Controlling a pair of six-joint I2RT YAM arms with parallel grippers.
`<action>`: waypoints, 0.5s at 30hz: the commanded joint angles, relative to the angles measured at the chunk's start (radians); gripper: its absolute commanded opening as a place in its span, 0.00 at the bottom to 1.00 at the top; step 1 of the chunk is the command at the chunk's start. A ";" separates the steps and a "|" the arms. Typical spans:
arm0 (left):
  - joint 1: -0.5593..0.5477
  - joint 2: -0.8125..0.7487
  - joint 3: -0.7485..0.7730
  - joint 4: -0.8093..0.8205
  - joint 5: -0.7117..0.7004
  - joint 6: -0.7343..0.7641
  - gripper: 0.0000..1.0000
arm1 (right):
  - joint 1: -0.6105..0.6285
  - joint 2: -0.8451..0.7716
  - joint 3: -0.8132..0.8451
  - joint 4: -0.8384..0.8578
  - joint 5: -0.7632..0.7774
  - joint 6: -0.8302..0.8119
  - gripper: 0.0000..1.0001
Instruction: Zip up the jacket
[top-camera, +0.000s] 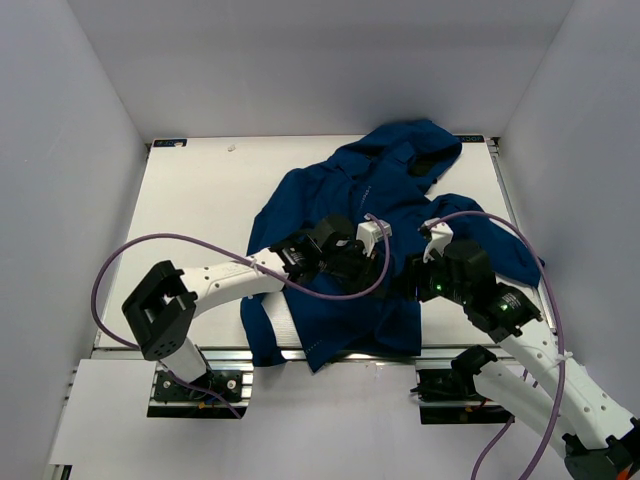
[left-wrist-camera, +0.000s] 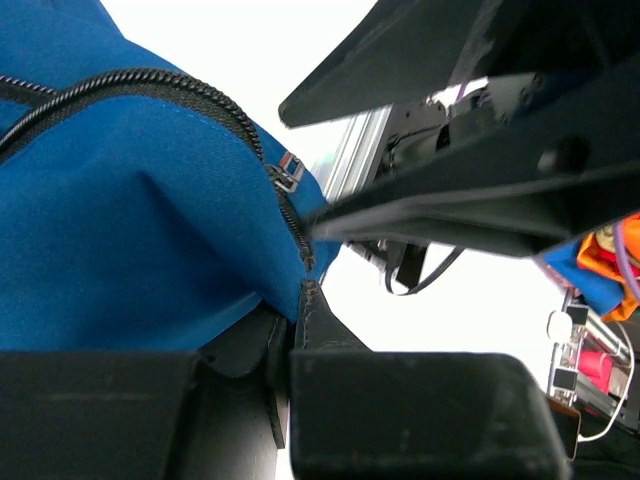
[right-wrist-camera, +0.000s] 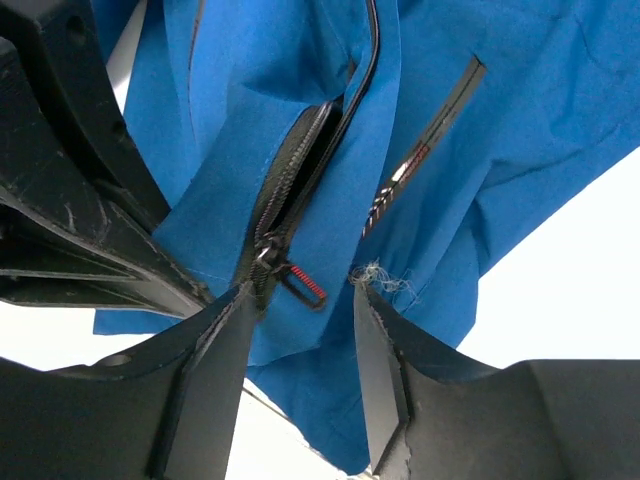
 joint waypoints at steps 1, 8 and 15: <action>-0.001 -0.094 0.018 -0.075 -0.039 0.053 0.00 | 0.000 -0.004 0.016 0.051 -0.049 -0.061 0.50; 0.011 -0.112 0.050 -0.209 -0.090 0.090 0.00 | 0.000 0.052 0.051 0.066 -0.177 -0.167 0.50; 0.022 -0.137 0.049 -0.223 -0.053 0.088 0.00 | 0.024 0.069 0.069 0.054 -0.163 -0.221 0.49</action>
